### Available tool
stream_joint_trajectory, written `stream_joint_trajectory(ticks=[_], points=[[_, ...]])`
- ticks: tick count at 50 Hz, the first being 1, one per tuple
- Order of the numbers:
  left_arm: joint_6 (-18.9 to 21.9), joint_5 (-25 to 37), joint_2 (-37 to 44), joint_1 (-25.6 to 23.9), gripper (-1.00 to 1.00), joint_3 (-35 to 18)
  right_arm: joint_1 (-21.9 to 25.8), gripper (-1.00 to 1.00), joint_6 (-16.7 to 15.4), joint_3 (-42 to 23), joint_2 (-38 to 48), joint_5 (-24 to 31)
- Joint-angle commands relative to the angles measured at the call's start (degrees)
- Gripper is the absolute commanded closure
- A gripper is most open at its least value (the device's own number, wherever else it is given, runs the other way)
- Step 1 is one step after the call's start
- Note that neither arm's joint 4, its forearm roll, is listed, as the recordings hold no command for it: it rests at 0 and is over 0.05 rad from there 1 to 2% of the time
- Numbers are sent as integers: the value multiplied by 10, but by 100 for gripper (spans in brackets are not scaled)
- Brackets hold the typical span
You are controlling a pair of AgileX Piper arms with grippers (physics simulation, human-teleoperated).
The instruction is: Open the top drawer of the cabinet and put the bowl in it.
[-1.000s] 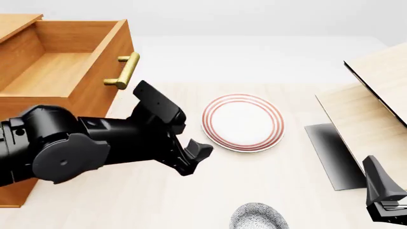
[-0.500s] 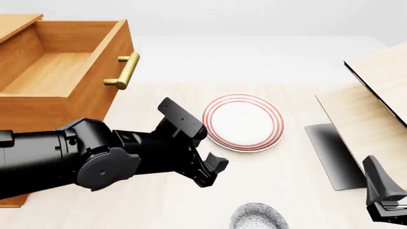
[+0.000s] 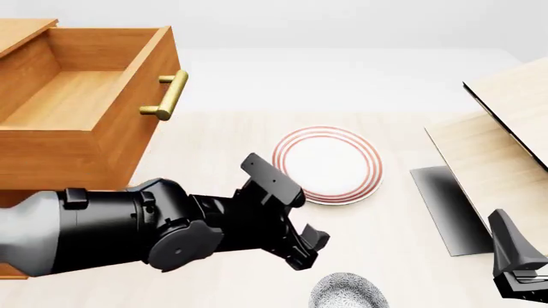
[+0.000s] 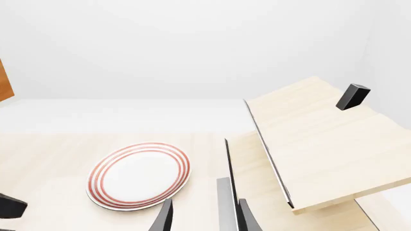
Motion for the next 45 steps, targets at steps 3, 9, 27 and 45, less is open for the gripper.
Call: stream_joint_trajectory(ticks=[3,9,27,45], points=[[-15,-26,27,-15,-100,6,0,-100,0,0,-1,0],[-20,-34,35,-20,-100,7,0,-100,0,0,-1,0],[-31,-51,65,-38,-100,0,0,-100,0,0,-1,0],[-41,-70,105,-53,-100,-11,0,-100,0,0,-1,0]])
